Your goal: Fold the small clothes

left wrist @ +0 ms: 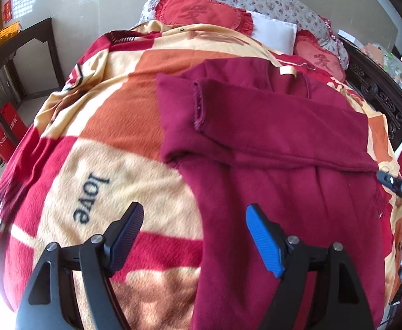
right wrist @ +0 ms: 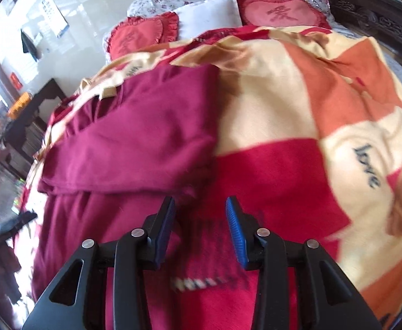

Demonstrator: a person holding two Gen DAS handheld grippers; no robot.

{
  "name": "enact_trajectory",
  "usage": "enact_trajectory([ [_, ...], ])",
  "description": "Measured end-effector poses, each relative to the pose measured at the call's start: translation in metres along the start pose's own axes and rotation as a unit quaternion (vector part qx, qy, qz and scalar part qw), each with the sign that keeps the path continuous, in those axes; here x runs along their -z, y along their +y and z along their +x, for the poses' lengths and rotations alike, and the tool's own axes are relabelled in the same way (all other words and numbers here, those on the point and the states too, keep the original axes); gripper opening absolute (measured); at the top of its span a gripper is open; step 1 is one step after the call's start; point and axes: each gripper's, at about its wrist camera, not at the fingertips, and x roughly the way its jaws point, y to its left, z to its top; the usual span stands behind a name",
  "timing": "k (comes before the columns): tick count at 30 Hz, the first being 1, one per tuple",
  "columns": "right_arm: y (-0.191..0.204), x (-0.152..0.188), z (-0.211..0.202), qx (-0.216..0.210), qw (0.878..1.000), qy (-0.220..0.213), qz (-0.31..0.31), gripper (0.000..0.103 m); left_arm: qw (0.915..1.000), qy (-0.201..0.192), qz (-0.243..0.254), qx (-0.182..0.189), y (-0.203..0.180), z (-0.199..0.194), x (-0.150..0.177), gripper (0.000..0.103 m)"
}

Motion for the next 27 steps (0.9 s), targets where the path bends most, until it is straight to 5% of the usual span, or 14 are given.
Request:
enact_trajectory([
  [4,0.009,-0.016,0.026,-0.010,1.000,0.020,0.017,0.028,1.0000,-0.002,0.002,-0.006,0.003,-0.004,0.007,0.081],
  [9,0.020,-0.019,0.028,0.020,0.999,0.021,-0.033,0.000,1.0000,-0.001,0.005,-0.006,0.008,-0.008,0.013,0.081],
  [15,0.010,-0.014,0.027,0.031,0.999,0.033,-0.024,0.000,1.0000,0.005,-0.002,-0.004,0.010,-0.011,0.020,0.081],
  [17,0.015,-0.010,0.017,0.019,0.999,0.034,-0.035,0.002,1.0000,0.003,-0.002,-0.001,0.010,-0.016,0.024,0.081],
  [19,0.017,-0.006,0.003,0.003,0.999,0.028,-0.035,0.018,1.0000,0.005,-0.003,0.003,0.011,-0.020,0.027,0.081],
  [23,0.018,0.011,-0.030,-0.014,0.999,0.027,-0.034,0.020,0.9995,0.020,-0.011,0.021,0.016,-0.030,0.041,0.081],
  [27,0.025,0.050,-0.049,-0.065,0.994,0.073,-0.046,0.023,0.9990,0.031,-0.009,0.033,0.018,-0.041,0.062,0.081],
])
